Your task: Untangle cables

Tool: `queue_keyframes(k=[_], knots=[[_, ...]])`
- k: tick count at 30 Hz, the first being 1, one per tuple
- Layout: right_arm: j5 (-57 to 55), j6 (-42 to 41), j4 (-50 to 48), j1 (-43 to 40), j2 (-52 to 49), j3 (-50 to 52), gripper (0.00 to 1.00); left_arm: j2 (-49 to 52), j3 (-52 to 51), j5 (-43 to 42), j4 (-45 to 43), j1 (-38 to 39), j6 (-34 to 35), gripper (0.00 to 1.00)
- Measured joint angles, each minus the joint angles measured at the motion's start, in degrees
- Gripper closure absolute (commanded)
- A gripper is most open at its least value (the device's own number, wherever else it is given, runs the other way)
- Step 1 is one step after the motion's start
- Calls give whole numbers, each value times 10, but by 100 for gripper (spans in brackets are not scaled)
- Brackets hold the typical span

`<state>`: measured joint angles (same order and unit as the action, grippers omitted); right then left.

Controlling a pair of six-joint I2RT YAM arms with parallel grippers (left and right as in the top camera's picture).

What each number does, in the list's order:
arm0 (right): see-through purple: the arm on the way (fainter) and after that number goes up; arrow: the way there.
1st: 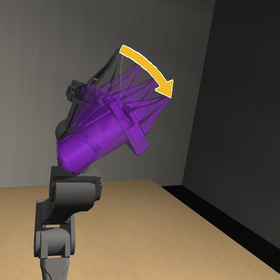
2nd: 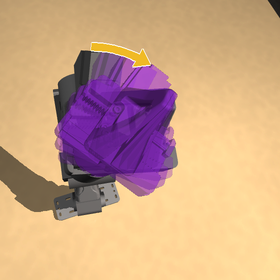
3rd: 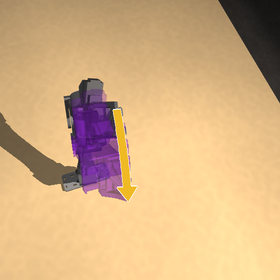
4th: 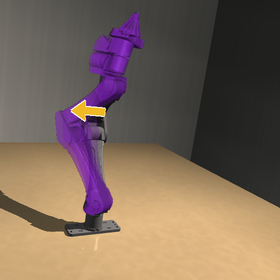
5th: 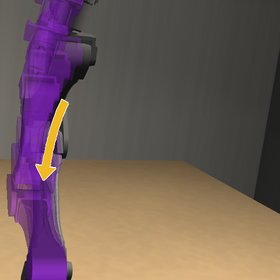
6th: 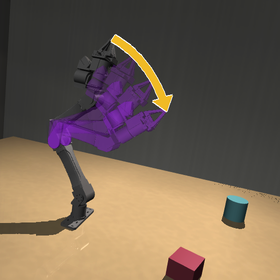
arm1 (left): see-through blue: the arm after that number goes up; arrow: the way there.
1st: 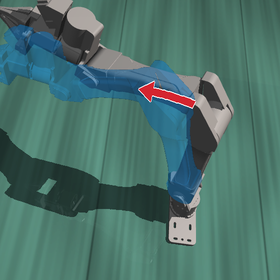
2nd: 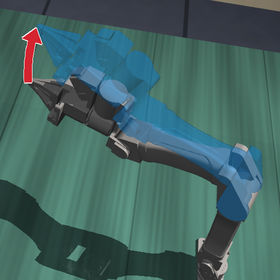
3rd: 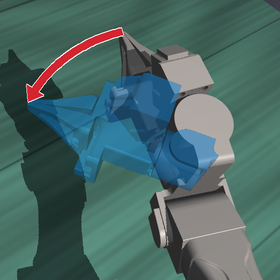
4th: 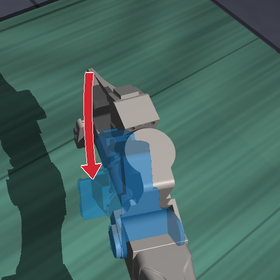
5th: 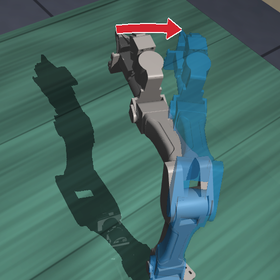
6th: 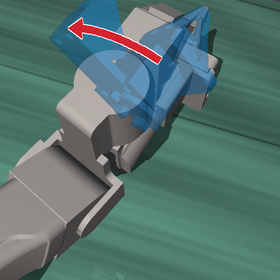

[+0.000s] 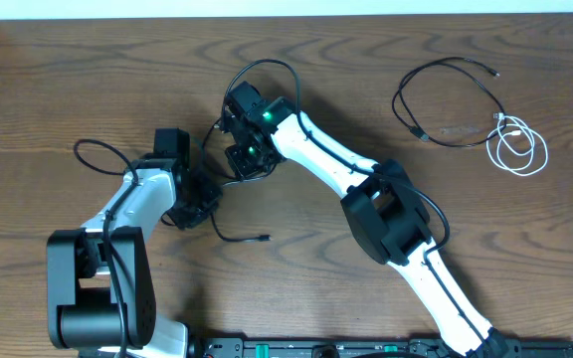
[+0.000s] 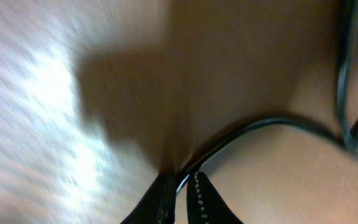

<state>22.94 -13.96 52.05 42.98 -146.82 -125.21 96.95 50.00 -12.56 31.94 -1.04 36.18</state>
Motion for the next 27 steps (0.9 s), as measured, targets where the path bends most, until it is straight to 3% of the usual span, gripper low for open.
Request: queue_keyframes(k=[9,27], knots=[[-1,0,4,3,0,0,99,0,-7,124,-86,0,26,87],[42,24,131,16,2,-2,99,41,-8,187,-255,-7,29,84]])
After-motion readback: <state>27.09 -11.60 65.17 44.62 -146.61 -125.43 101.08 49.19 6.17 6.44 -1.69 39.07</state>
